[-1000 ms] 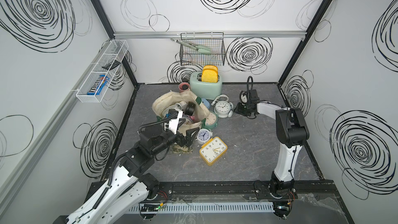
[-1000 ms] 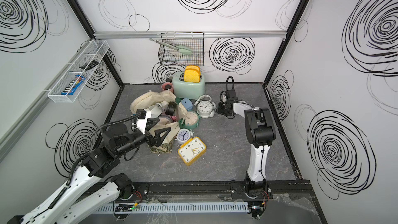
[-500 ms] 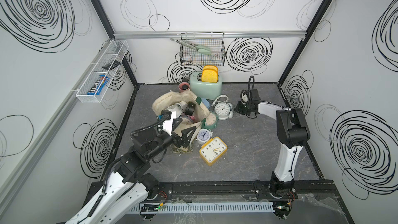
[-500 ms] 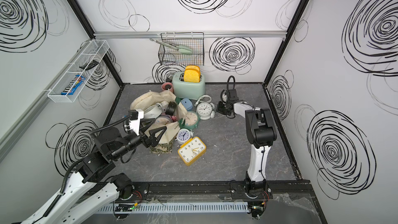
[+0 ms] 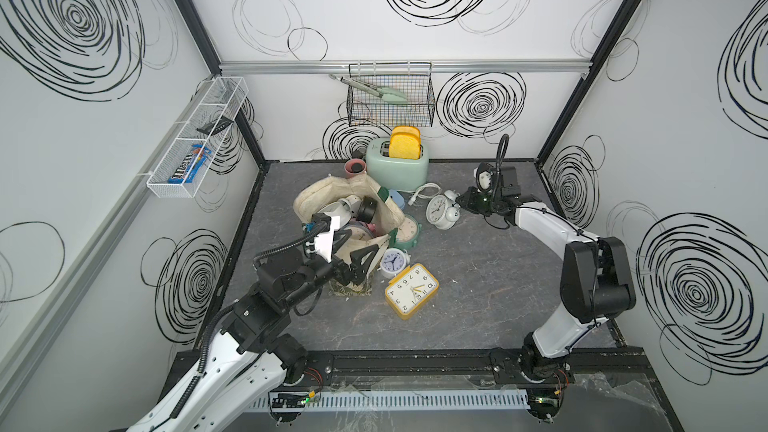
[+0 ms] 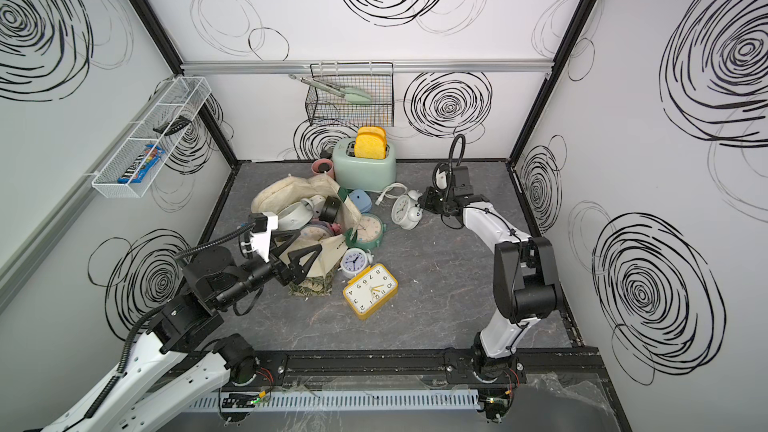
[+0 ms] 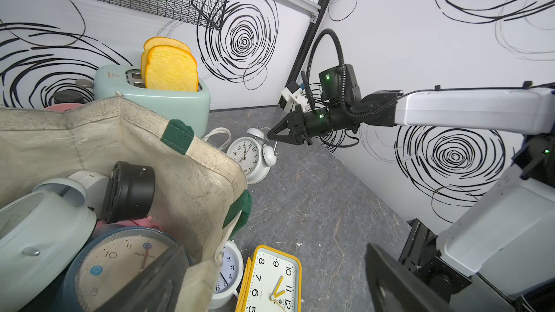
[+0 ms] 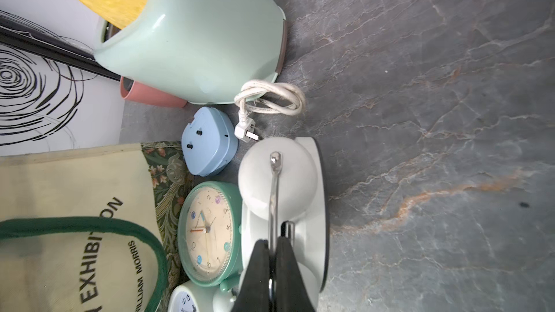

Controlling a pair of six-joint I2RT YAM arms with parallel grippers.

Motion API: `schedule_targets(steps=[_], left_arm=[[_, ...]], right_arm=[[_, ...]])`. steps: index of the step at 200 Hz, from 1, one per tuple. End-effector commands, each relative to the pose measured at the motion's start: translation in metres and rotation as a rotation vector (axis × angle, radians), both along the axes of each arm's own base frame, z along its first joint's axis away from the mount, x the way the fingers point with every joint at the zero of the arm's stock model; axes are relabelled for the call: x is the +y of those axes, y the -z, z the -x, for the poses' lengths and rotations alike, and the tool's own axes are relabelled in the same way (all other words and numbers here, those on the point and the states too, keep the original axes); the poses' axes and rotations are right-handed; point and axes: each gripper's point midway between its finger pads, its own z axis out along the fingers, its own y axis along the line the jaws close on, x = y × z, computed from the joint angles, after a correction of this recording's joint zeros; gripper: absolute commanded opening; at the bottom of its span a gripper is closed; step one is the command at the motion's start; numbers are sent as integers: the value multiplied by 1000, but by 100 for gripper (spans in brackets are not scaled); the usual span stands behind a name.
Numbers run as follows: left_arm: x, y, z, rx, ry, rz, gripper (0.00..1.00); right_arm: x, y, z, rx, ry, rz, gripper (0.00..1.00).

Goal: Put the alarm clock into the canvas bag
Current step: Pick up the alarm from the center of the board.

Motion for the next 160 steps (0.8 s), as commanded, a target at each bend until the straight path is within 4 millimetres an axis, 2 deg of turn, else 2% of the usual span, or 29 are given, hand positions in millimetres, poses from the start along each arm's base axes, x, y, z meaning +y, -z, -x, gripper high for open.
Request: schedule_targets(steps=[1, 67, 109, 139, 160], left_arm=[[0, -9, -1, -36, -6, 28, 96], [-6, -10, 1, -38, 27, 32, 96], [-19, -18, -1, -80, 55, 43, 96], [-37, -26, -2, -156, 40, 25, 96], [-55, -26, -3, -221, 16, -23, 96]], right_arm=[[8, -36, 4, -88, -28, -62, 0], [17, -85, 22, -180, -75, -152, 0], [22, -146, 34, -315, -86, -229, 0], [20, -192, 42, -379, -48, -247, 0], [15, -213, 47, -386, -3, -263, 0]])
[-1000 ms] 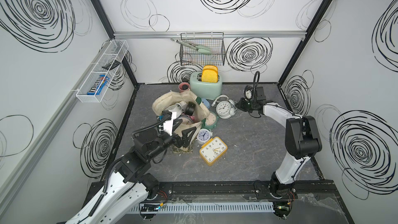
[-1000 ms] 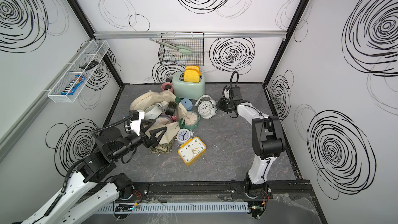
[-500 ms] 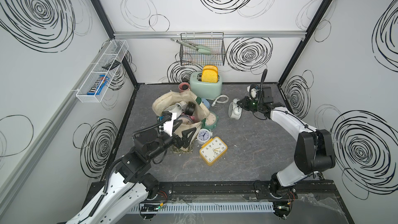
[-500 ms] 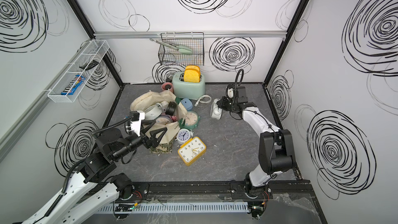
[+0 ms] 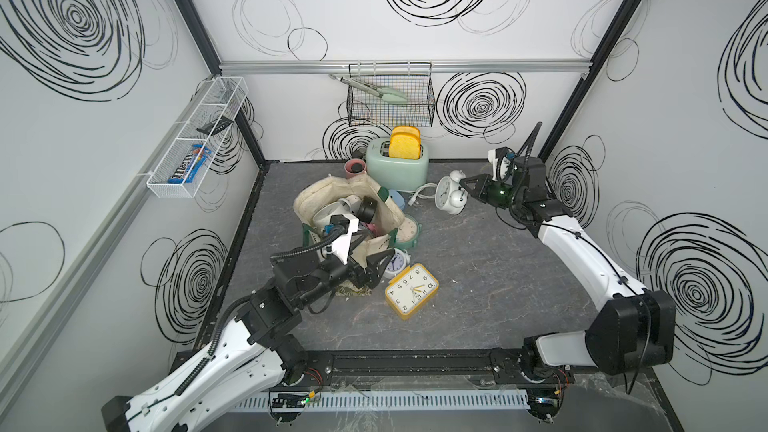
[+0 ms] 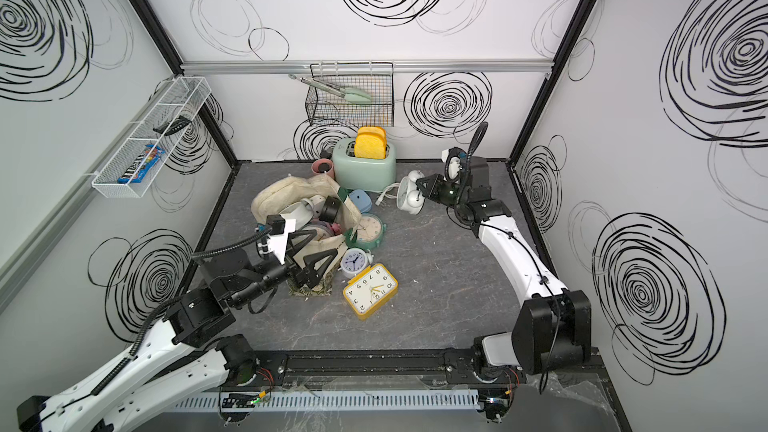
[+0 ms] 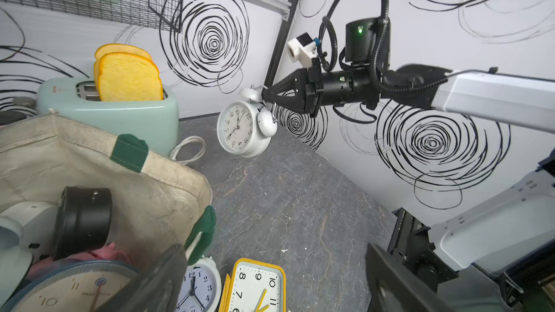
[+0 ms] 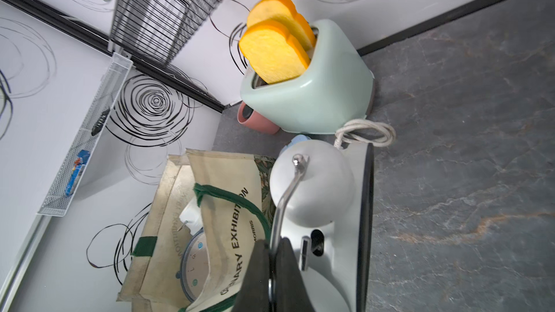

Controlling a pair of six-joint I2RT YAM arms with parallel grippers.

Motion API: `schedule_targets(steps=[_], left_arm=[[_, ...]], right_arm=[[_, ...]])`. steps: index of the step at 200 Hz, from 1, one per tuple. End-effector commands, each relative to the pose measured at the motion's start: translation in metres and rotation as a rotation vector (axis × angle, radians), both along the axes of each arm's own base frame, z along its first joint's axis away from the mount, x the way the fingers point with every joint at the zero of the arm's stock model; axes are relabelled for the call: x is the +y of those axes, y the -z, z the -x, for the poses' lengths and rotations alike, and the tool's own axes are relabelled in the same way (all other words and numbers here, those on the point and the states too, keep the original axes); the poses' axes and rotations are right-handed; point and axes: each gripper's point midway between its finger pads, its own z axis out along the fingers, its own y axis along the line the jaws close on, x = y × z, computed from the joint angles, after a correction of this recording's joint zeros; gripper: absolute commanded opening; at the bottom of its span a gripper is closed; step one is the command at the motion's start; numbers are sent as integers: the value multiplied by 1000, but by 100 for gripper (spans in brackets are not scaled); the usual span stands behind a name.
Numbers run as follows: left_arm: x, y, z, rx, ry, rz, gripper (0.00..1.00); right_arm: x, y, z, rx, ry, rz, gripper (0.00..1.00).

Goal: Put the alarm clock into the canvas bag
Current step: Pick up the alarm from the center of the board.

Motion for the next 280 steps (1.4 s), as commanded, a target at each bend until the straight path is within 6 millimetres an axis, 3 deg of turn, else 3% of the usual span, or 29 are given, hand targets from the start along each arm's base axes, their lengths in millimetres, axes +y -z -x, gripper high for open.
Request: schedule_targets(steps=[1, 30, 70, 128, 221, 280], left_arm=[[-9, -21, -10, -152, -86, 0, 96], [-34, -17, -13, -274, -153, -62, 96], [-73, -29, -13, -444, -173, -43, 96], [-111, -30, -36, -543, -238, -75, 96], [-154, -22, -69, -518, -283, -117, 96], [-160, -20, -96, -512, -406, -182, 96]], right_arm=[[-2, -73, 7, -139, 40, -68, 0], [-6, -94, 16, -137, 78, -107, 0], [-2, -115, 32, -136, 102, -157, 0], [-1, -135, 64, -101, 129, -198, 0], [15, -145, 101, -74, 35, -259, 0], [21, -150, 115, -73, -9, -282, 0]])
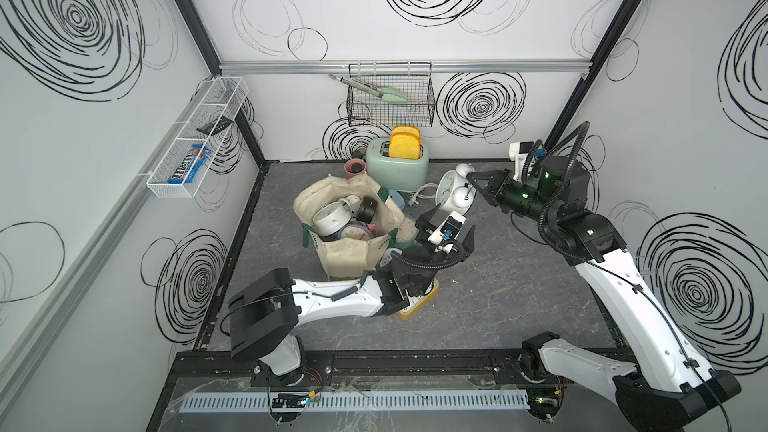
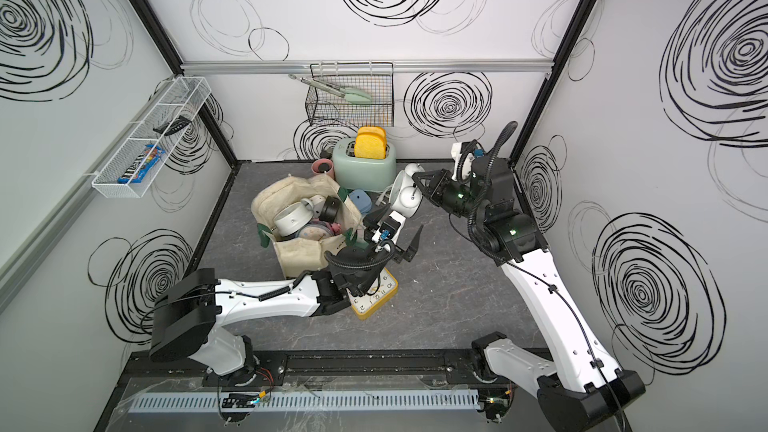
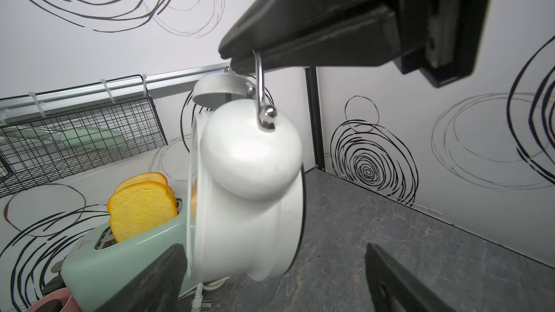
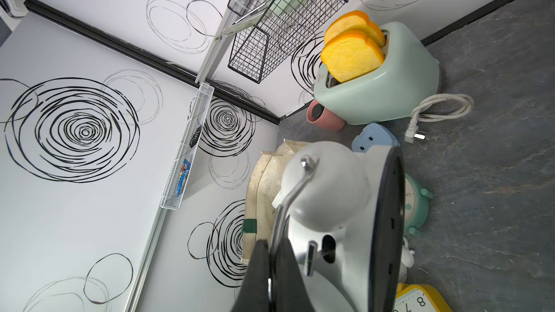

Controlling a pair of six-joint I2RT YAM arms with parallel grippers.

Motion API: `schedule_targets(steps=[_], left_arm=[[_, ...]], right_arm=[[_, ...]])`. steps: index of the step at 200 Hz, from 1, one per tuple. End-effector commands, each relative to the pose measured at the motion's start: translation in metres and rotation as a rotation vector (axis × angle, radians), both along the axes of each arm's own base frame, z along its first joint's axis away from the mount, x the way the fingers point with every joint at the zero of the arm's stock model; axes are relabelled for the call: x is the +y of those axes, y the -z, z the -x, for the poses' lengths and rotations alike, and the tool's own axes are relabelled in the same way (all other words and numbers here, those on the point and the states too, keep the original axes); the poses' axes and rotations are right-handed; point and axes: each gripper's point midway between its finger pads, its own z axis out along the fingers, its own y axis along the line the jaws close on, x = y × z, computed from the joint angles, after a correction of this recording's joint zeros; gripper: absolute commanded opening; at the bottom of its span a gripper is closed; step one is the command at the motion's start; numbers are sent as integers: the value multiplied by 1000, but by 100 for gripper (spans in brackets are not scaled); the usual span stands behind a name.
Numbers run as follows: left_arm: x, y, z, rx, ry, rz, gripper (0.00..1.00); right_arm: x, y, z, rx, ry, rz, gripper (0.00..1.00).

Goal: Put the alarm clock into the canvas bag
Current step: Pick up the alarm from the center of the board.

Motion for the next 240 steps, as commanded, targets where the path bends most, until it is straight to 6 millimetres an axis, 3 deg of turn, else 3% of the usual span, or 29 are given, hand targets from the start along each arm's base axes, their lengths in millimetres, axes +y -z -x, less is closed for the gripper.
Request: schedule_targets(steps=[1, 39, 108, 136, 164, 186, 210, 216, 228, 240], left_arm=[[10, -22, -17, -36, -101, 47, 96], [16, -20, -34, -15, -195, 44, 100], [16, -17, -38, -28, -239, -11, 69], [15, -17, -36, -29, -232, -23, 64], [13, -16, -30, -14, -203, -41, 51], [25, -23, -24, 12, -220, 13, 43], [40, -28, -21, 78, -237, 48, 32], [44, -29, -21, 94, -242, 57, 30], [50, -29, -20, 125, -232, 60, 30], [60, -29, -22, 163, -244, 61, 28]], right_arm=[[1, -37, 17, -103, -33, -65, 0], [3, -38, 22, -109, -45, -72, 0], [6, -35, 22, -115, -66, -81, 0], [11, -33, 22, -122, -92, -86, 0], [13, -34, 21, -157, -107, -80, 1], [15, -31, 24, -186, -126, -88, 13], [16, -32, 29, -256, -151, -96, 42], [17, -32, 32, -273, -161, -99, 53], [17, -35, 35, -310, -173, -89, 75], [18, -37, 37, -339, -184, -71, 88]])
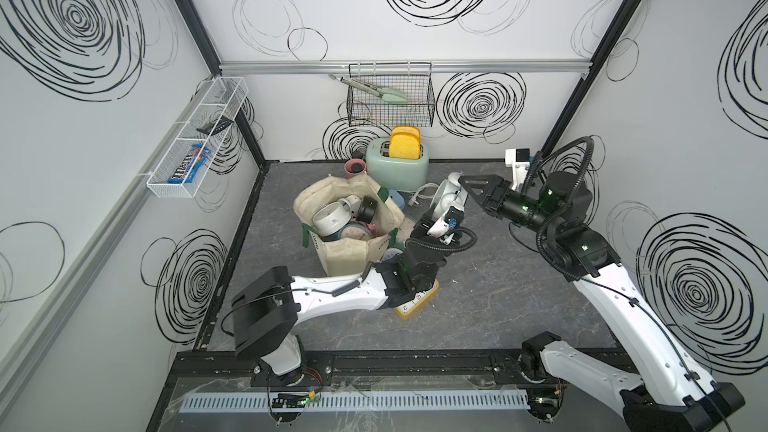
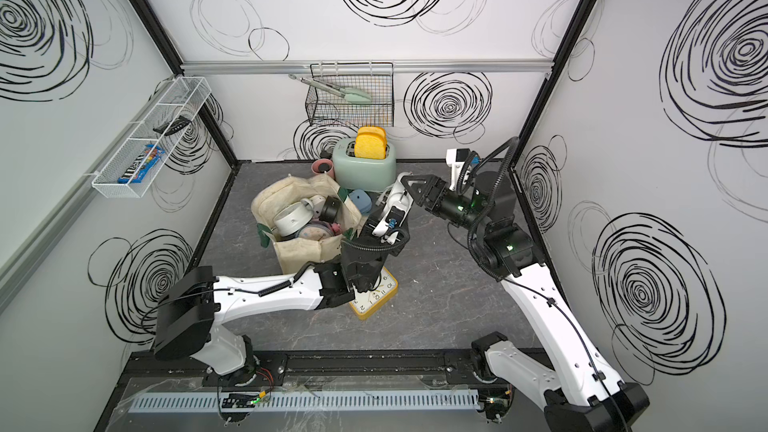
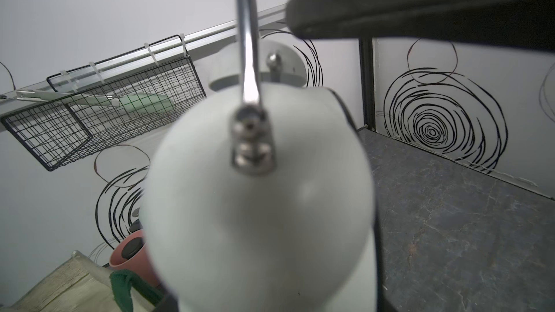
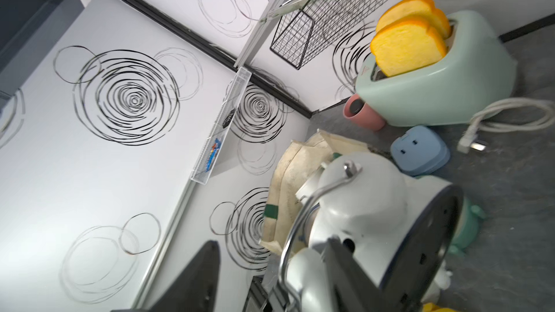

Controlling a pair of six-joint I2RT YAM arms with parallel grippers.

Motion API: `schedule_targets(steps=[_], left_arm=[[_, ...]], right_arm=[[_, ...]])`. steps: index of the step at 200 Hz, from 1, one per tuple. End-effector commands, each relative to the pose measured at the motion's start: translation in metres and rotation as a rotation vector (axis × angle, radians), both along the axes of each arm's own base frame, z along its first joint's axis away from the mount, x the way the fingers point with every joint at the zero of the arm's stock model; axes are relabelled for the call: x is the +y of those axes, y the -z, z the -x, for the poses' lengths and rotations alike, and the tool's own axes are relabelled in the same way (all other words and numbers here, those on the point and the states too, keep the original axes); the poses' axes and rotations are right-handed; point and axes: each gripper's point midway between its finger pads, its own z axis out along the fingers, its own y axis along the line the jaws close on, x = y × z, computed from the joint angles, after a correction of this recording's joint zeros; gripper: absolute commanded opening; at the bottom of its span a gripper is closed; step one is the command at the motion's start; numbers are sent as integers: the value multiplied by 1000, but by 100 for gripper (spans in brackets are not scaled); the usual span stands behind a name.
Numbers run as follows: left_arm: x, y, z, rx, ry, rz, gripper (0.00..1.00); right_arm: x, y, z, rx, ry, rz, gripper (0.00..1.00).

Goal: Put the alarm clock into the canvas bag
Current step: Pick up the alarm from the center of the board, then place the alarm at the canvas bag.

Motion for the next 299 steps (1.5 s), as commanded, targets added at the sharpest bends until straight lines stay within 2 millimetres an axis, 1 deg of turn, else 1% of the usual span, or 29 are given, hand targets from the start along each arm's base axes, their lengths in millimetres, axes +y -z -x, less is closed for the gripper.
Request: schedule_targets(steps=[1, 17, 23, 42, 55, 76, 90, 108, 119, 134, 145, 168, 183, 187, 206, 226, 250, 266, 279, 291, 299], left_arm=[[32, -42, 0, 27, -53, 180, 28], [47, -46, -4, 92, -64, 205, 26], [55, -48, -5, 118, -67, 221, 26], [86, -60, -7, 178, -80, 281, 26], [112, -65, -11, 226, -98, 314, 26], [159, -57, -20, 372, -126, 346, 26], [191, -49, -24, 449, -160, 357, 26], [218, -40, -24, 533, -157, 359, 27], [228, -31, -25, 596, -151, 359, 27], [237, -17, -27, 671, -133, 376, 27], [238, -9, -26, 722, -105, 404, 26], [235, 4, -26, 781, -64, 462, 26], [226, 12, -27, 822, -18, 486, 25], [223, 13, -28, 839, -13, 519, 25], [218, 23, -35, 867, -10, 573, 23], [214, 34, -43, 898, -15, 627, 23], [217, 44, -52, 909, -58, 683, 22], [220, 50, -59, 915, -73, 728, 22], [221, 54, -65, 922, -85, 760, 22], [223, 59, -72, 927, -101, 775, 22], [226, 64, -76, 927, -125, 770, 22]], right_arm=[[3, -32, 14, -181, -47, -14, 88], [5, -34, 16, -213, -64, 14, 100], [6, -34, 17, -227, -67, 31, 98], [10, -23, 15, -244, -63, 101, 97], [13, -8, 12, -245, -58, 155, 97], [25, 20, 4, -227, -73, 231, 97], [40, 40, -3, -207, -97, 285, 97], [65, 64, -11, -202, -133, 372, 97], [80, 79, -17, -196, -149, 435, 97], [100, 101, -25, -192, -172, 515, 97], [112, 114, -33, -189, -183, 563, 98], [129, 140, -52, -179, -187, 638, 100], [138, 153, -63, -170, -200, 669, 98], [141, 156, -66, -169, -205, 676, 97], [151, 172, -79, -150, -220, 713, 90], [159, 183, -89, -134, -235, 742, 78], [166, 192, -95, -124, -261, 767, 60], [170, 195, -94, -122, -284, 762, 43], [174, 194, -92, -122, -310, 754, 24], [179, 189, -87, -134, -335, 734, 9], [182, 184, -84, -147, -349, 719, 1]])
